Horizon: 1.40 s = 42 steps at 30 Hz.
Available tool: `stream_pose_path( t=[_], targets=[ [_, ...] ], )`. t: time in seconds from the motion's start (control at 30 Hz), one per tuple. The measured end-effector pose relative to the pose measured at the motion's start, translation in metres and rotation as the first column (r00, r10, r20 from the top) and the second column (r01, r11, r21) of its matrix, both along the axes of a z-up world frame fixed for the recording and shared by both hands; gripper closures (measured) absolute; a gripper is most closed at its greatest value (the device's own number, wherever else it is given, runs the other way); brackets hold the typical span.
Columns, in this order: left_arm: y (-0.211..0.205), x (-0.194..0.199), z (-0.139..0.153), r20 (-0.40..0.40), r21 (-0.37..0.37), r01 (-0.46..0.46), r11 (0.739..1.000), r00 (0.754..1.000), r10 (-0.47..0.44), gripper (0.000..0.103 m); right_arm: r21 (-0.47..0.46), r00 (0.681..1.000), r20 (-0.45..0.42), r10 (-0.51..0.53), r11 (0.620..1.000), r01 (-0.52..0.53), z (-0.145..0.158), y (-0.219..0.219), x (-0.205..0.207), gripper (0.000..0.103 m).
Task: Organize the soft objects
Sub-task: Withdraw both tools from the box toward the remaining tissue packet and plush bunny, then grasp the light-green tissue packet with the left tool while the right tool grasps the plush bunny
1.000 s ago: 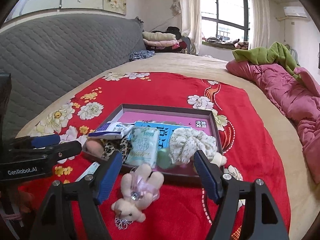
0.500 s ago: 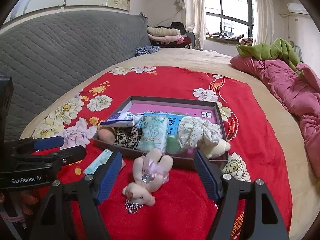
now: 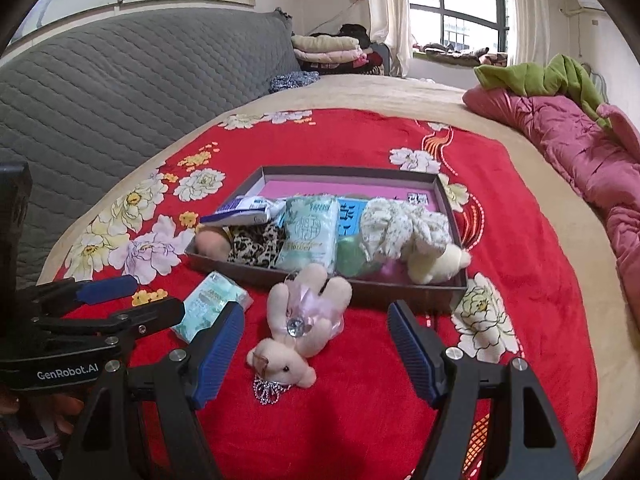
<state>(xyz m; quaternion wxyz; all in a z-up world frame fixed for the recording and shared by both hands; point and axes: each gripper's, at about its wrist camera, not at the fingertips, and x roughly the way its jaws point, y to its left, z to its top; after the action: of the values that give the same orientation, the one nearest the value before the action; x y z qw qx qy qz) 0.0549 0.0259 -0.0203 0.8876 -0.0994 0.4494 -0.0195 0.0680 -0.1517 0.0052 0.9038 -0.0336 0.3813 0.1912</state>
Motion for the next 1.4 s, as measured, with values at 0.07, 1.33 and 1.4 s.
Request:
stream_pose_path(
  t=[0.07, 1.33, 1.4],
  targets=[
    [0.001, 0.001, -0.004, -0.009, -0.004, -0.001, 1.0, 1.0, 0.0, 0.027, 0.0, 1.0, -0.011, 0.001, 1.0, -0.001, -0.004, 0.0, 0.001, 0.03],
    [0.013, 0.047, -0.07, -0.089, 0.009, 0.002, 1.0, 0.996, -0.001, 0.027, 0.019, 0.979, -0.203, 0.003, 1.0, 0.0, -0.084, 0.022, 0.046, 0.03],
    [0.016, 0.049, -0.072, -0.085, -0.011, 0.005, 1.0, 0.996, -0.006, 0.027, 0.031, 0.977, -0.213, 0.003, 1.0, 0.004, -0.088, 0.023, 0.051, 0.033]
  ],
)
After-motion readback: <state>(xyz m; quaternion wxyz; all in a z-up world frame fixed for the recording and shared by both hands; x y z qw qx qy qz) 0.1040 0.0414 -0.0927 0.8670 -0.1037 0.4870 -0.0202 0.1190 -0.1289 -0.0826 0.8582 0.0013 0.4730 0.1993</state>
